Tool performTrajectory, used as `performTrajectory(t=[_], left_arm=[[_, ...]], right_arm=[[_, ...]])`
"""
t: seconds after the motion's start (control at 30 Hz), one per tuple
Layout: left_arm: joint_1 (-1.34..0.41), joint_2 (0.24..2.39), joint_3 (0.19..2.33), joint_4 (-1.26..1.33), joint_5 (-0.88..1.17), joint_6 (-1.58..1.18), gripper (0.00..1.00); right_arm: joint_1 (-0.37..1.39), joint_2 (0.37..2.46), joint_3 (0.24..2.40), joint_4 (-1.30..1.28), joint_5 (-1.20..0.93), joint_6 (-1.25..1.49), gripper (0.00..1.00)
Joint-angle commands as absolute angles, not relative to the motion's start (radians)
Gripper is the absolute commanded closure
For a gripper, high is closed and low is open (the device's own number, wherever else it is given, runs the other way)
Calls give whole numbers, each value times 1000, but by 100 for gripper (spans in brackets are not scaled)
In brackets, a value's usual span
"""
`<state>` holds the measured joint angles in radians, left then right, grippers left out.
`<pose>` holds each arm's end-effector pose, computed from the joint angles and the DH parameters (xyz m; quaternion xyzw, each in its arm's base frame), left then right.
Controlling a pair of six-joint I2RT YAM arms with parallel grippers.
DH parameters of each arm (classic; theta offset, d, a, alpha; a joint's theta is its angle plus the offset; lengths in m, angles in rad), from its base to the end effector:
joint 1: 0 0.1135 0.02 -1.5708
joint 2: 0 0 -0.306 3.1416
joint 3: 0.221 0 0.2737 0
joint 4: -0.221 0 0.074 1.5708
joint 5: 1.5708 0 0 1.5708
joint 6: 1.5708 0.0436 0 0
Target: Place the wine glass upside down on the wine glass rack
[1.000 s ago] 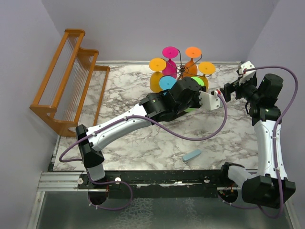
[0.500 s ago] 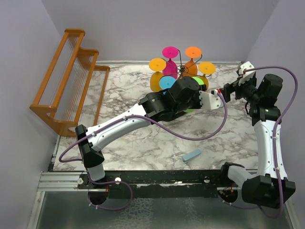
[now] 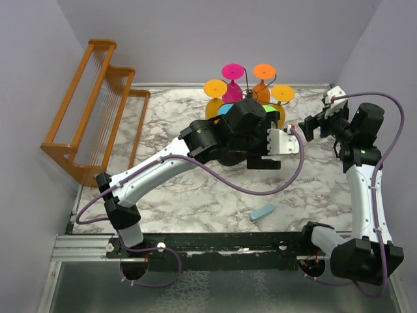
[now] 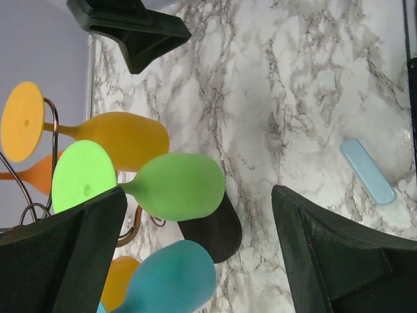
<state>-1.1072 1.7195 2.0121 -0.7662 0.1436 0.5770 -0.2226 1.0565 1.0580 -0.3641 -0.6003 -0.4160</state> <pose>0.1769 -0.3677 0.4972 0.6598 0.5388 -0.1954 0.4859 0.2388 -0.0288 0.4013 -0.2431 0.7663 0.0607 0.5916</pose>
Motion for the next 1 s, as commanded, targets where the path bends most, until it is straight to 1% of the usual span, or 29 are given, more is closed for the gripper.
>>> performTrajectory(t=[0.0, 0.1, 0.17, 0.33, 0.5, 0.6, 0.73, 0.8, 0.9, 0.97], left_arm=[[-1104, 1645, 2070, -892, 235, 632, 1], [-1104, 1621, 2090, -964, 241, 674, 1], [-1104, 1600, 2093, -1011, 242, 701, 1], [-1078, 1553, 2073, -1073, 147, 729, 1], [-974, 1483, 2023, -1152, 115, 784, 1], [-864, 1426, 1973, -1128, 105, 785, 1], [-714, 1339, 1816, -964, 0, 755, 1], [-628, 1296, 1698, -787, -75, 714, 1], [-477, 1235, 1535, -480, -242, 552, 1], [-375, 1186, 1431, -327, -305, 451, 1]], right_arm=[[-227, 1044, 1051, -310, -586, -419, 0], [-227, 1043, 1050, -290, -520, -393, 0], [-227, 1044, 1046, -246, -449, -315, 0], [-227, 1049, 1046, -186, -296, -203, 0], [-227, 1062, 1039, -139, -170, -211, 0], [-227, 1066, 1061, -167, -199, -298, 1], [-227, 1067, 1088, -206, -228, -333, 1], [-227, 1063, 1092, -207, -235, -312, 0], [-227, 1070, 1106, -239, -268, -288, 0], [-227, 1078, 1121, -266, -288, -283, 1]])
